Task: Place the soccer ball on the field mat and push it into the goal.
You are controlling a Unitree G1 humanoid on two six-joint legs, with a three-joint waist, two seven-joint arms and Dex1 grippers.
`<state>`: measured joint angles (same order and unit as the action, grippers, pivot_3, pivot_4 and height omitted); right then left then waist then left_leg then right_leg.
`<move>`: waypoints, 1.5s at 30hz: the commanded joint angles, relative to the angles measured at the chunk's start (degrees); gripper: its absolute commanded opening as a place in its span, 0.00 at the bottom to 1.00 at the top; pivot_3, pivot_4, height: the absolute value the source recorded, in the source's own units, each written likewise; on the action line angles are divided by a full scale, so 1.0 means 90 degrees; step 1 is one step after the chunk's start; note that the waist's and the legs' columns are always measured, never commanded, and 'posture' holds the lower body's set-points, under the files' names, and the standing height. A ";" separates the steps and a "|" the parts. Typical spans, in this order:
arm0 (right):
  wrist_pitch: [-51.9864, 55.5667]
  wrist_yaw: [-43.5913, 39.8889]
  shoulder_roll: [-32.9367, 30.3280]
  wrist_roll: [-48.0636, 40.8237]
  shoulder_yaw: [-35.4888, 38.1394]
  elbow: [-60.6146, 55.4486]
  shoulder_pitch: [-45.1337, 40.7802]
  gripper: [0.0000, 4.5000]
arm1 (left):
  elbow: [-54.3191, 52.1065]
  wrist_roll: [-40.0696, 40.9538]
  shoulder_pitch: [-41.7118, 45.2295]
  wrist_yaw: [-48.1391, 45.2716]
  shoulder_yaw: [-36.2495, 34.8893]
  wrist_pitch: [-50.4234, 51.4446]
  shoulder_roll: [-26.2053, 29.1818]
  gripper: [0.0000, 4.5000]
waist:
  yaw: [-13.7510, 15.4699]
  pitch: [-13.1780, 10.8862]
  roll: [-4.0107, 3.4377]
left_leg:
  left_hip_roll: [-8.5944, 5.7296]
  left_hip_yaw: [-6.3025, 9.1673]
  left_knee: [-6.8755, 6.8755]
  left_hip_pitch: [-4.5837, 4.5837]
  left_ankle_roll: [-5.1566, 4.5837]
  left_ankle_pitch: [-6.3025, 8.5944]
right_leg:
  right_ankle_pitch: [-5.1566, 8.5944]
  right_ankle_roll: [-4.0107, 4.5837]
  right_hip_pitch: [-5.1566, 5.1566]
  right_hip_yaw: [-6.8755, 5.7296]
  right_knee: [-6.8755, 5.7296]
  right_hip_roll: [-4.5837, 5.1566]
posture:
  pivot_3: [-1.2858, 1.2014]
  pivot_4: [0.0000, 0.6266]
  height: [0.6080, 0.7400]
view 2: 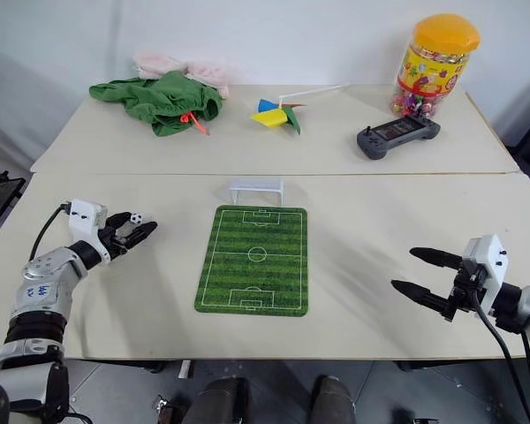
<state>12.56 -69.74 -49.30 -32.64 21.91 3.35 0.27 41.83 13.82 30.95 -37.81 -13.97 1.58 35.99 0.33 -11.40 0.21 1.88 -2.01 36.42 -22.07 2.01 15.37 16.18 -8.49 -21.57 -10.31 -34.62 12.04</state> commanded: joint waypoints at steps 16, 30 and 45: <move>-0.0126 -0.0927 -0.0244 -0.0484 0.0504 0.0242 -0.0164 1.00 | -0.3666 0.0735 -0.2089 -0.1610 0.0659 0.0243 -0.0023 0.19 | -0.0043 -0.0001 0.0001 | 0.0000 -0.0024 -0.0007 0.0007 0.0000 0.0013 | -0.0008 -0.0014 -0.0001 0.0030 0.0020 -0.0001 | 0.52 0.24 1.00; -0.0571 -0.2052 0.0093 -0.0704 0.0404 -0.0390 0.0941 1.00 | -0.6095 0.0708 -0.2288 -0.2079 0.2321 0.0726 -0.0621 0.19 | 0.0115 -0.0002 -0.0001 | 0.0015 -0.0029 0.0066 -0.0016 -0.0014 0.0034 | -0.0023 -0.0010 0.0001 0.0053 0.0049 -0.0021 | 0.52 0.24 1.00; -0.0674 -0.1318 0.0587 -0.0542 0.0266 -0.0797 0.1240 1.00 | -0.4950 -0.0032 -0.1973 -0.2480 0.2864 0.0024 -0.0648 0.19 | 0.0130 -0.0002 -0.0001 | 0.0040 -0.0038 0.0072 -0.0017 -0.0008 0.0048 | -0.0031 -0.0004 -0.0002 0.0063 0.0068 -0.0050 | 0.52 0.24 1.00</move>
<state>7.40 -82.11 -44.35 -37.11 22.97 -2.20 10.92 -1.77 13.84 12.95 -59.46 11.36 2.93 30.15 1.50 -11.42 0.20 2.24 -2.35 37.07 -22.22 1.93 15.80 15.90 -8.53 -21.59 -9.75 -34.01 11.59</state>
